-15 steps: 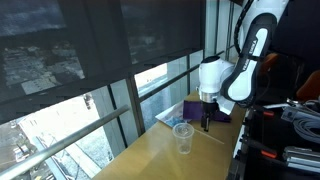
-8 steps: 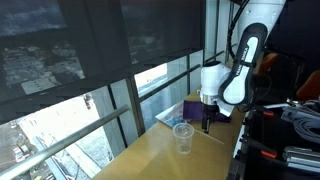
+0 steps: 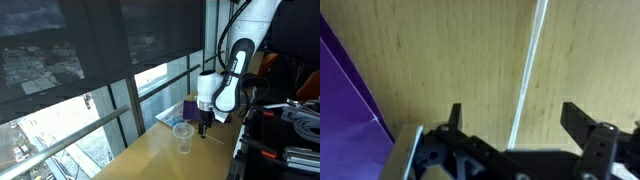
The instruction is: Put the straw in the cup
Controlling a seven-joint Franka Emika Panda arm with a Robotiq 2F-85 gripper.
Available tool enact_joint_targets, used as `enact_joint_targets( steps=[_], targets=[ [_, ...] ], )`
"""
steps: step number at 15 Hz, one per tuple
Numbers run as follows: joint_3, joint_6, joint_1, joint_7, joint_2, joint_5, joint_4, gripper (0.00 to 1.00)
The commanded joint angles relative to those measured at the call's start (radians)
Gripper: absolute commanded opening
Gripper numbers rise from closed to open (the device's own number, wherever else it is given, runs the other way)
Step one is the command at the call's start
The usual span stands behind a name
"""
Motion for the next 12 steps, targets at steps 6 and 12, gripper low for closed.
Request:
enact_joint_targets(
  steps=[6,12],
  targets=[
    [0.007,0.005,-0.002,-0.029,0.067,0.036,0.071,0.37],
    [-0.01,0.002,0.058,-0.012,0.066,0.028,0.065,0.0]
  ],
)
